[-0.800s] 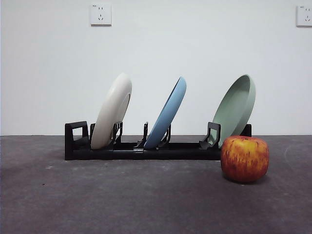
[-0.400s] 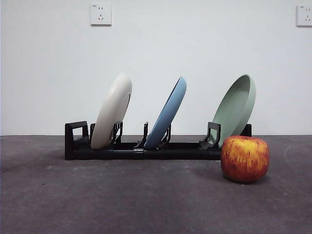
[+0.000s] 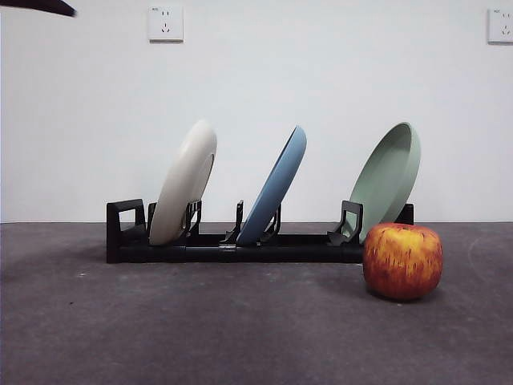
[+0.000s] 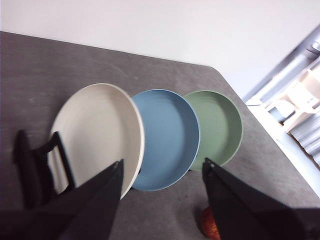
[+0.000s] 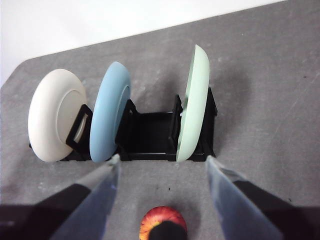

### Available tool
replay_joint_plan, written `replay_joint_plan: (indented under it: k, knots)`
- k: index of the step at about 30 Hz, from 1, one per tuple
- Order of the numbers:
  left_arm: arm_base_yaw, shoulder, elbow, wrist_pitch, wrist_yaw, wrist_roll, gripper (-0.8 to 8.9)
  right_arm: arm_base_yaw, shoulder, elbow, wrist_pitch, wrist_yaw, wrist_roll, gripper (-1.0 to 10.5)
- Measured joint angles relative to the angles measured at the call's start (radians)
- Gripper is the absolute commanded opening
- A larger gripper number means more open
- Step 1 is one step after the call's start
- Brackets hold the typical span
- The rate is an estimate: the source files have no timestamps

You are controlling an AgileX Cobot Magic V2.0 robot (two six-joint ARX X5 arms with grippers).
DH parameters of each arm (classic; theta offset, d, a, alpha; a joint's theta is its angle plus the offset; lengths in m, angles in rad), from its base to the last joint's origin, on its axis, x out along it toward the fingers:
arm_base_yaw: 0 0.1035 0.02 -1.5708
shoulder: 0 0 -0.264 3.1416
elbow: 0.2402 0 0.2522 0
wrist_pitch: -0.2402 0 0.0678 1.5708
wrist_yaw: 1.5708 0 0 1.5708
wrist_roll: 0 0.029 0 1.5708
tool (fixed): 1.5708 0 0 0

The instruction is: Take the yellow plate from the plate rack,put the plate on the table,take the apple from the table,put the apple in the plate

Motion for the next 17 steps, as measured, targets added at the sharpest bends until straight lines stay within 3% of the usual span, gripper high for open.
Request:
replay_joint_plan:
  k: [5,12,17]
  knots:
    - [-0.072,0.163,0.151,-0.033,-0.008,0.012,2.88,0.0,0.002,0.0,0.0,0.0,0.0,3.2]
    - [-0.184,0.402,0.398,-0.171,-0.13,0.109,2.87,0.0,0.002,0.0,0.0,0.0,0.0,3.1]
    - [-0.232,0.541,0.482,-0.185,-0.212,0.145,2.87,0.0,0.002,0.0,0.0,0.0,0.0,3.2]
